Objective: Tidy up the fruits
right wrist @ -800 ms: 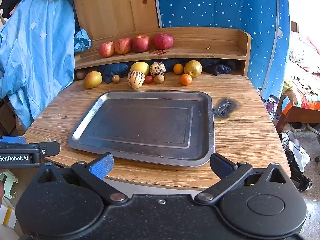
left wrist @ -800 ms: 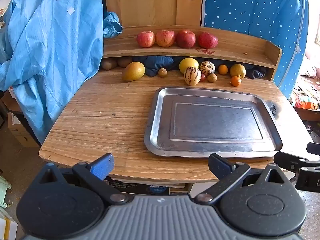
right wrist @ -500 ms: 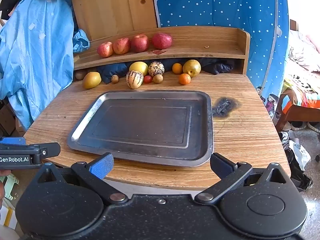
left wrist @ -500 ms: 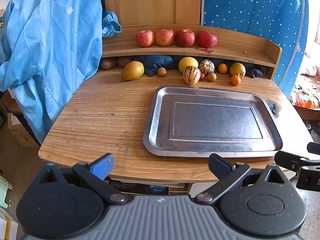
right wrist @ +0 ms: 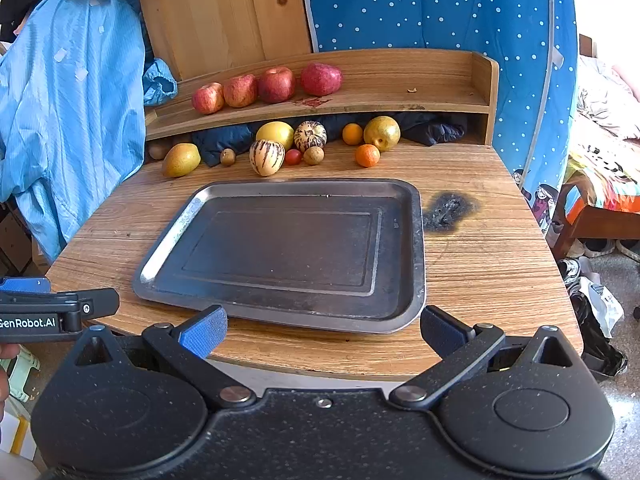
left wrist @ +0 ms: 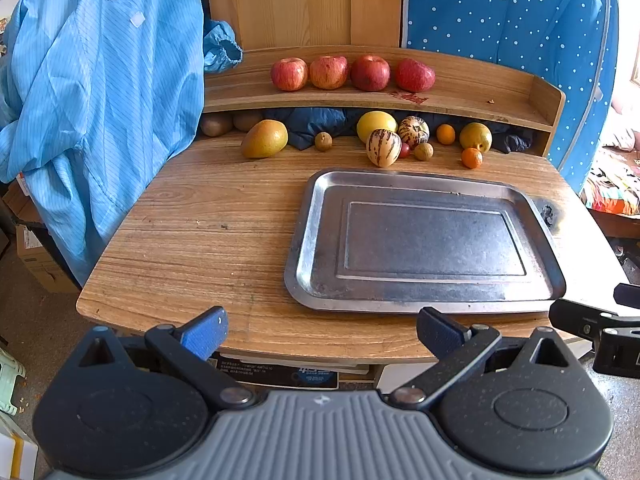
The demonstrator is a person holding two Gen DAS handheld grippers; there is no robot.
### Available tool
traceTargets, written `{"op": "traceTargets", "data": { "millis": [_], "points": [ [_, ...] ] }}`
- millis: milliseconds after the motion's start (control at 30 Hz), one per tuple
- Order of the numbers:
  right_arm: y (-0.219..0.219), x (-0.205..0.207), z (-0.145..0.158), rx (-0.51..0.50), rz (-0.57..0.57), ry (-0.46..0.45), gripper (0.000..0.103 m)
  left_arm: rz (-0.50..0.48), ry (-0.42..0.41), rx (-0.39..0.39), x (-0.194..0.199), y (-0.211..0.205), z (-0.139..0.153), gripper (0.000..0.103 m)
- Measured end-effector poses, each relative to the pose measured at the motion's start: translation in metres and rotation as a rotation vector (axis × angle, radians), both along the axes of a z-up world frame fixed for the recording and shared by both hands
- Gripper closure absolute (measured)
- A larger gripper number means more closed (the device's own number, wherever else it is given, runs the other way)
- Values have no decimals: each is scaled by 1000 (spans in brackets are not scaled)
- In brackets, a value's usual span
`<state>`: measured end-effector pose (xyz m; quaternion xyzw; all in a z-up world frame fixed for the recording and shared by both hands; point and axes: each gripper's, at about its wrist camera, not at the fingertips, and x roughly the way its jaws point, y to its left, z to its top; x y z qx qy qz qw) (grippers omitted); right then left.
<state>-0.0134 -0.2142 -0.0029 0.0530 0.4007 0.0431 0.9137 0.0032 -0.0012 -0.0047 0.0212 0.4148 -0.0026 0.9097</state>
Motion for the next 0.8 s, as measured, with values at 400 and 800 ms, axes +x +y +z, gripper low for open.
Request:
{"op": "traceTargets", "data": {
  "millis": [400, 800],
  "points": [
    [0, 1, -3, 3, 6, 7, 1, 3, 3, 0, 0, 0, -1, 1],
    [-1, 3, -4, 13, 12, 24, 1, -8, 14, -2, -4, 1, -6, 1]
  ]
}}
